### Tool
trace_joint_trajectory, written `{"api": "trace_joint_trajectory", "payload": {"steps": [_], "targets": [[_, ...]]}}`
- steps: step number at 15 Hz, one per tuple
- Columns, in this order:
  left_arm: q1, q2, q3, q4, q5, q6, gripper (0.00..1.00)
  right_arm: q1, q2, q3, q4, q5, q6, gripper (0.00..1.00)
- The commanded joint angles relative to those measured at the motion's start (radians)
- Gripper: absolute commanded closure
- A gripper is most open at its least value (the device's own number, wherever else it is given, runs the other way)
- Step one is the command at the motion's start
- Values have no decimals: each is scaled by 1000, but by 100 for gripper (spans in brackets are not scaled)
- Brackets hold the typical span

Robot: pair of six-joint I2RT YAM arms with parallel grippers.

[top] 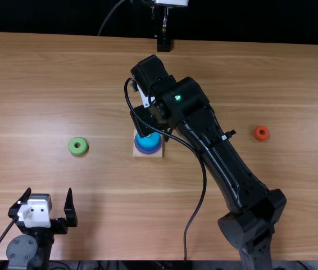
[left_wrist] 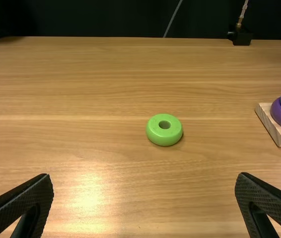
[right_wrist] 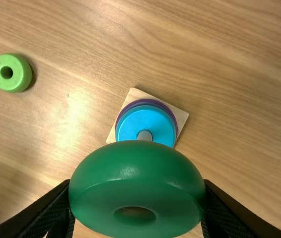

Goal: Build the Hanoi tower: stack the rings onto the peg from bottom to top in this color order: purple, dark blue, light blue, dark green, light green, yellow, orange.

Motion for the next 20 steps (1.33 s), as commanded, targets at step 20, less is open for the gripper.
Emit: {"api": "trace_joint_trajectory", "payload": {"steps": [20], "targets": [[6, -12, -105, -79, -4, 4, 0, -4, 28, -10, -2, 8, -45, 100]]}}
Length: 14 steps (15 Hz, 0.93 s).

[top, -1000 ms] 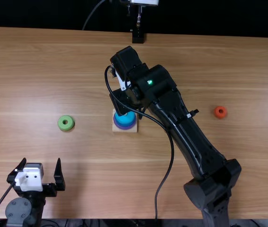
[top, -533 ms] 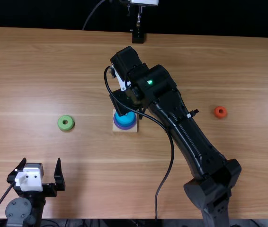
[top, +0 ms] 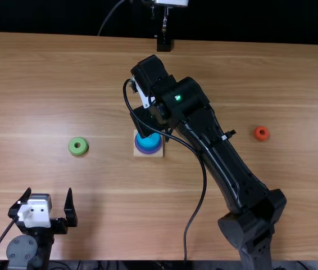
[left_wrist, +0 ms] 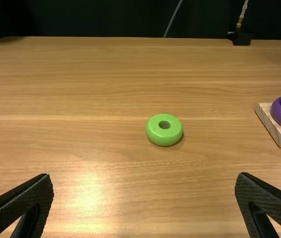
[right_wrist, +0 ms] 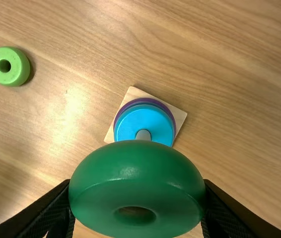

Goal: Build the Hanoi tower: stack the rings onto the peg from bottom to top in this color order: purple, dark blue, light blue, dark green, light green, yellow, orange.

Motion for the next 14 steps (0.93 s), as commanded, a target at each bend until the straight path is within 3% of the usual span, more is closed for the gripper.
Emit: {"api": "trace_joint_trajectory", "payload": {"steps": [1, 7, 14], "targets": [[6, -12, -105, -80, -5, 4, 0, -3, 28, -11, 2, 6, -4, 100], [6, -12, -105, -80, -5, 4, 0, -9, 4, 2, 7, 6, -4, 100], [6, -12, -105, -80, -5, 4, 0, -30, -174, -17, 5, 4, -6, 100]]}}
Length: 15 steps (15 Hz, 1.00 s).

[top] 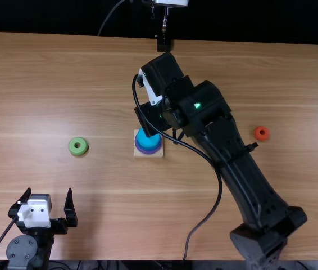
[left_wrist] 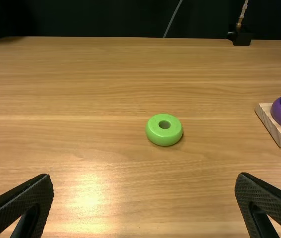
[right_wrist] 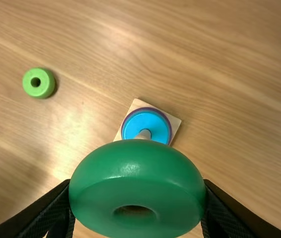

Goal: Build the Hanoi tower: stack the rings onto the peg from bottom to top in this color order: purple, dark blue, light blue, dark green, light green, yellow, orange.

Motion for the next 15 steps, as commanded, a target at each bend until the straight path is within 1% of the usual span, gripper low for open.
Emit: {"api": "trace_joint_trajectory", "payload": {"steps": [1, 3, 4, 5, 6, 8, 10, 11, 14, 15], "targets": [[6, -12, -105, -80, -5, 4, 0, -55, -66, -37, -2, 4, -8, 100], [6, -12, -105, -80, -5, 4, 0, -132, -69, -142, 5, 2, -11, 100], [6, -12, -105, -80, -5, 4, 0, -167, -75, -193, 22, 2, -41, 100], [6, -12, -105, -80, -5, 4, 0, -193, -93, -261, 57, 2, -85, 100], [6, -12, -105, -80, -5, 4, 0, -212, -116, -351, 106, 4, -114, 100], [6, -12, -105, -80, -5, 4, 0, -227, -141, -531, 171, 6, -122, 100], [6, -12, -105, -80, -5, 4, 0, -235, -138, -655, 228, 8, -122, 100], [6, -12, -105, -80, -5, 4, 0, -253, -136, -696, 265, 12, -122, 100], [6, -12, -105, -80, -5, 4, 0, -264, -95, -787, 416, 35, -120, 100], [6, -12, -105, -80, -5, 4, 0, -266, -69, -802, 465, 52, -118, 100]]}}
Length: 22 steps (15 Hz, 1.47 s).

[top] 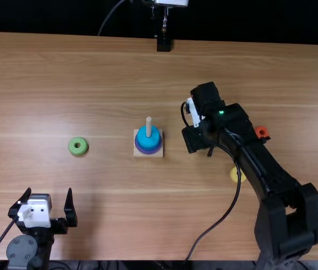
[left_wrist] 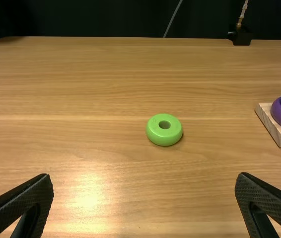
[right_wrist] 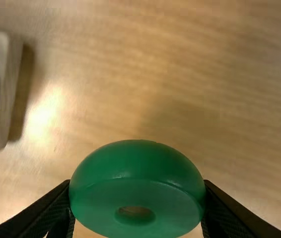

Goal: Build the Hanoi tower: stack the rings onto the peg from bottom to top in this color order: purple, dark blue, light blue, dark green, light green, yellow, orange.

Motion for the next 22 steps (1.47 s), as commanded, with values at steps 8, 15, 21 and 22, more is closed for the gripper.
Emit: {"api": "trace_joint_trajectory", "payload": {"steps": [8, 15, 21, 22], "targets": [[6, -12, -105, -79, -4, 4, 0, -7, 158, -44, 77, 114, 4, 92], [6, -12, -105, -79, -4, 4, 0, -6, 151, -48, 75, 108, 104, 22], [6, -12, -105, -79, -4, 4, 0, -24, 148, -48, 75, 104, 173, 10], [6, -12, -105, -79, -4, 4, 0, -26, 148, -48, 75, 104, 173, 10]]}}
